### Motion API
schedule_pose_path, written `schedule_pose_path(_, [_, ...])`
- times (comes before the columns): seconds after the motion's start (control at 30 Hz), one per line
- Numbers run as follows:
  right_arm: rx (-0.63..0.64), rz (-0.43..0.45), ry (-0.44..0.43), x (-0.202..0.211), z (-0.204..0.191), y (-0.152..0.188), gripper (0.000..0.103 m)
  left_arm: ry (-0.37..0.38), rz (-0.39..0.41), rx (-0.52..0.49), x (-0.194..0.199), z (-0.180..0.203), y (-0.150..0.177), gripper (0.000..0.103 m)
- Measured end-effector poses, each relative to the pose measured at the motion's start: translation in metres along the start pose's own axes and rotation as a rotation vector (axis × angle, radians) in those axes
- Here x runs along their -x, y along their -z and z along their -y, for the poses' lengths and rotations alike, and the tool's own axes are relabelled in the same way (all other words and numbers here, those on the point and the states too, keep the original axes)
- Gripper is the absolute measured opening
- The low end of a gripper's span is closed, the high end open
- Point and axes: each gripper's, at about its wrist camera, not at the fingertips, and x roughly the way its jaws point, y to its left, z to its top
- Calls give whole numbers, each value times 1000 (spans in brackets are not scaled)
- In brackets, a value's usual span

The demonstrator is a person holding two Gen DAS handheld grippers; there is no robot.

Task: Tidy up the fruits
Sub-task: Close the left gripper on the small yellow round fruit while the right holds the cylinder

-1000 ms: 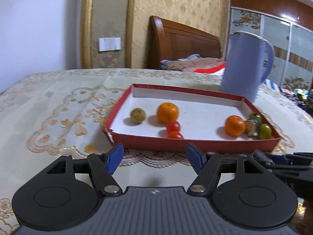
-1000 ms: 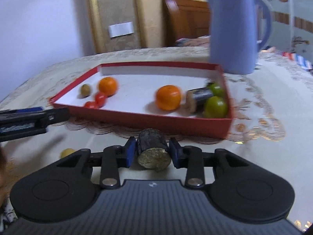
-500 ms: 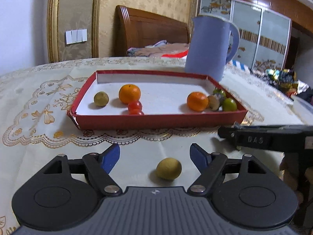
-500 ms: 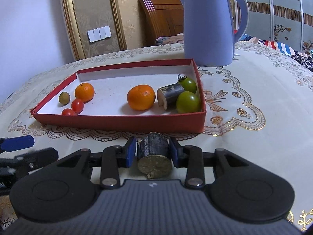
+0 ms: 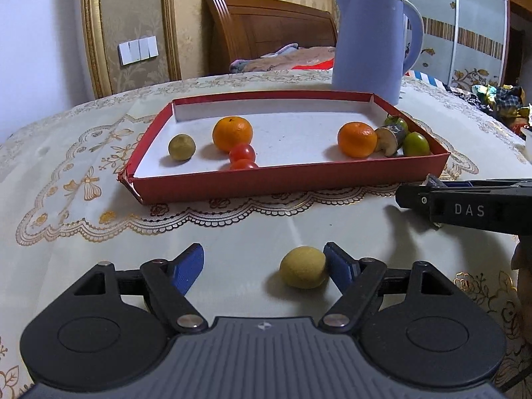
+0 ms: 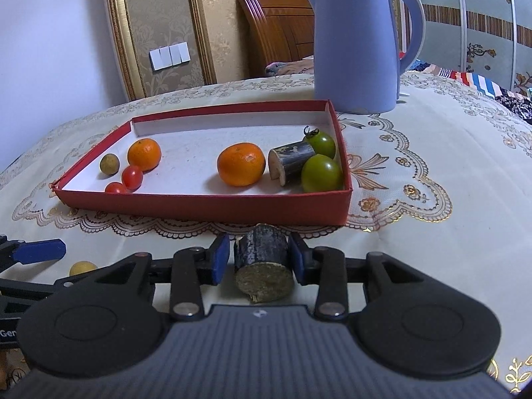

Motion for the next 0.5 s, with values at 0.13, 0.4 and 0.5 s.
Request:
schedule_pose_path(0.13, [11,-2,-2,0,-2,0,39,-3,0,-1,1,1,0,79])
schedule_pose_path(0.4, [14,-2,0,0,-2,0,39,-8,5,13,1,0,0,69])
schedule_pose_path(0.5, [17,-3,-3,0,-2,1,41,-12,10,3,1,1,0,62])
